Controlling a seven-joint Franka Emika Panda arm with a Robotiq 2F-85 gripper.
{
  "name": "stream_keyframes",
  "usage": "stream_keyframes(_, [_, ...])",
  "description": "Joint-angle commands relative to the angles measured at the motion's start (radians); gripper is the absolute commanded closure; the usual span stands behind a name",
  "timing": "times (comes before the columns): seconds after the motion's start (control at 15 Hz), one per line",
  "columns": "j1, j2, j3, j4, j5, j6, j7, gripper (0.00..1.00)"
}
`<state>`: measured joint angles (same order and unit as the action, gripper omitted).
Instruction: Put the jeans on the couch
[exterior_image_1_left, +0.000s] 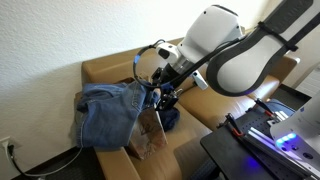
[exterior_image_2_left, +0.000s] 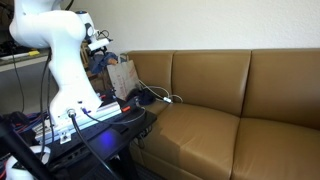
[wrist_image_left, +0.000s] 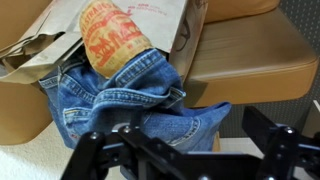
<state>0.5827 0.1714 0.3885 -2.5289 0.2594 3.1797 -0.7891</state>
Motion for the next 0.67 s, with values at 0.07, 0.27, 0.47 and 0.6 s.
stream_keyframes(0.07, [0.083, -0.032, -0.109, -0.015, -0.056, -0.066, 0.04, 0.0])
stream_keyframes(0.27, [0.244, -0.045, -0.319, -0.033, -0.215, -0.021, 0.205, 0.0])
stream_keyframes(0.47, [0.371, -0.107, -0.523, -0.096, -0.261, 0.09, 0.351, 0.0])
stream_keyframes(0.6, [0.472, -0.101, -0.69, -0.097, -0.262, 0.156, 0.317, 0.0])
